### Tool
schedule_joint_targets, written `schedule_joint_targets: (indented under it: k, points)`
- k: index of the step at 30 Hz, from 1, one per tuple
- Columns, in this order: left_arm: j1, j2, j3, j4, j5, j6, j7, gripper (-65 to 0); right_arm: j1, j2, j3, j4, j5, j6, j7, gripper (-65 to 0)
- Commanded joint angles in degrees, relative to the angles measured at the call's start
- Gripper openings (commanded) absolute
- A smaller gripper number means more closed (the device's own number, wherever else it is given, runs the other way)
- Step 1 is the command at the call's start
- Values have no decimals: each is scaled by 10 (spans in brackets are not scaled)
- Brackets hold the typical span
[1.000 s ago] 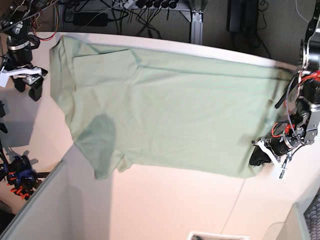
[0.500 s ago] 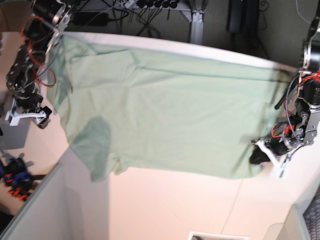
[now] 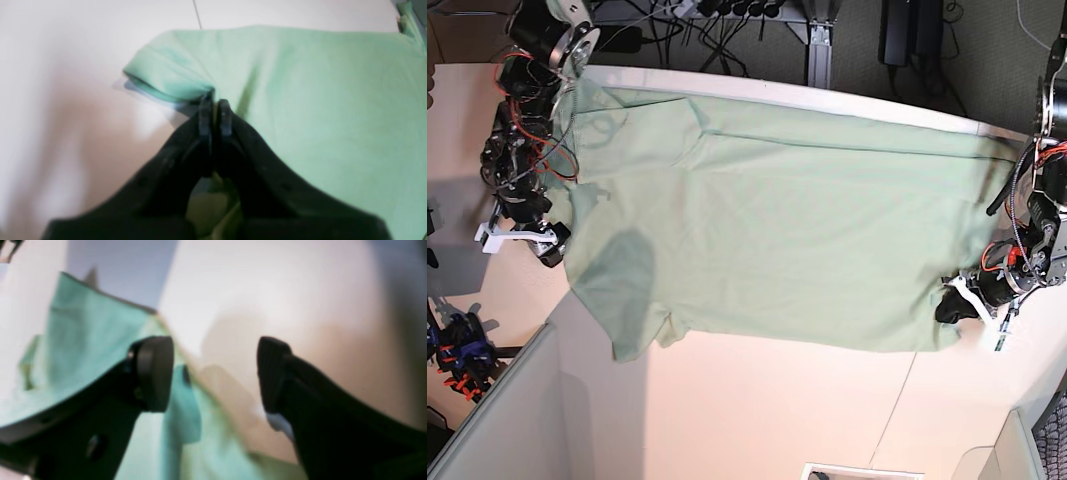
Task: Fold the T-shirt properly
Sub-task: 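Grasp the hem with left gripper and sleeve area with right gripper, then fold the hem side over toward the collar edge with both grippers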
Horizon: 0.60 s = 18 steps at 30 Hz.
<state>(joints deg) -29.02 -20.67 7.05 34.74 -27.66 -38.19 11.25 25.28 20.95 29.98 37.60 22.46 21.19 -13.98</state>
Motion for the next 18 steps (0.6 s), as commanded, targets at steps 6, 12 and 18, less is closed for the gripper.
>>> schedule_joint_targets:
  k: [6, 12, 18]
  points:
    - [-15, -6, -2, 8, -8, -11, 7, -650, 26, -40, -1, 3, -11, 1, -27, -253]
    - [-15, -6, -2, 8, -9, -11, 6, -650, 48, -59, -6, 3, -40, 5, -32, -253]
    - [-14, -6, -2, 8, -22, -11, 6, -650, 47, -51, -35, 4, -75, 7, -37, -256]
